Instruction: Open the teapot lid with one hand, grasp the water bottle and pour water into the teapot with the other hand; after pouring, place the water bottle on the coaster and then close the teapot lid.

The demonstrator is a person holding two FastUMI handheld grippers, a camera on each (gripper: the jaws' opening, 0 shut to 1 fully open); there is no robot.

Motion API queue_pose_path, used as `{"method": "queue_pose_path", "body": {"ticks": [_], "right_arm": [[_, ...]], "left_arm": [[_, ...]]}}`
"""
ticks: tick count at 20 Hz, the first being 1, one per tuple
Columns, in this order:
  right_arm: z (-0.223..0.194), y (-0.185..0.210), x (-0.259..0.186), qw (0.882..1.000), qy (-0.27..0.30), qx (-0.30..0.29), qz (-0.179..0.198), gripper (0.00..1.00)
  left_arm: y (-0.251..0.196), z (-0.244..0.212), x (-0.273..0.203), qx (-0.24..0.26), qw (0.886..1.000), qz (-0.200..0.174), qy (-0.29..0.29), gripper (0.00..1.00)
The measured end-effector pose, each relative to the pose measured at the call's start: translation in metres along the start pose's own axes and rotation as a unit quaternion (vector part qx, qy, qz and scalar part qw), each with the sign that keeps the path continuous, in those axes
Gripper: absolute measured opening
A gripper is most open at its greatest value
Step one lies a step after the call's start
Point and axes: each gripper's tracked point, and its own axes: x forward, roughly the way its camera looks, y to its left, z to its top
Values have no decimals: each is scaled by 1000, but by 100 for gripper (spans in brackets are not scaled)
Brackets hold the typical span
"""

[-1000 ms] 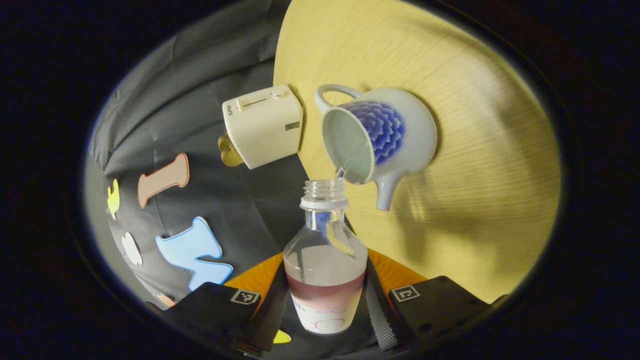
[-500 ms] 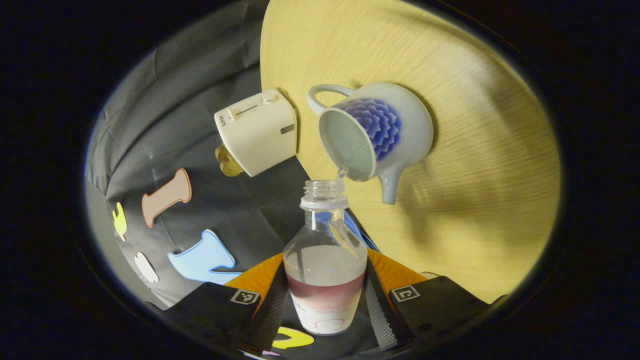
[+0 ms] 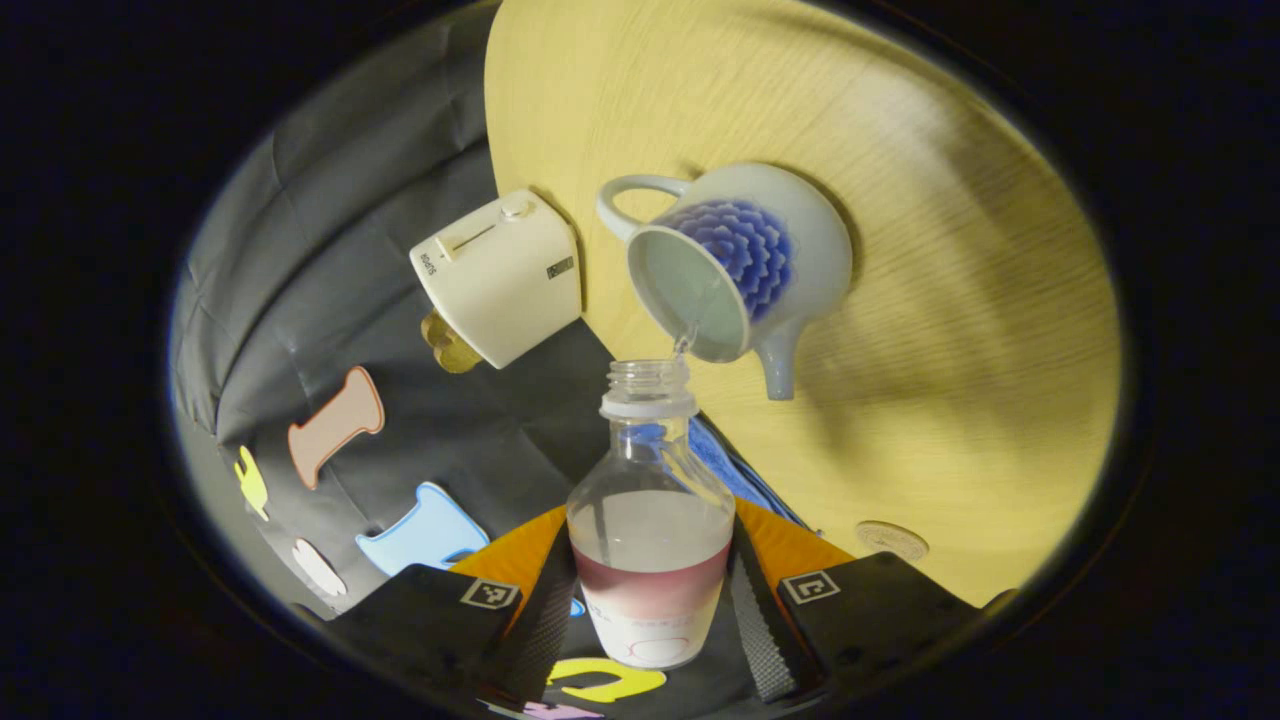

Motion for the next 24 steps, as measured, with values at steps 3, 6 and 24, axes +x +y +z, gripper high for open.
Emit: {"method": "queue_pose_path", "body": {"ticks": [3, 6, 24], "right_arm": [[0, -1, -1, 1000, -1, -1, -2, 11], [-3, -1, 0, 1000, 2, 0, -1, 10], [-3, 3, -1, 1000, 6, -2, 1, 10]], "left_arm": [[4, -2, -1, 13, 1000, 4, 5, 87], [6, -1, -1, 21, 1000, 6, 5, 87], [-9, 5, 6, -62, 997, 6, -38, 87]]}}
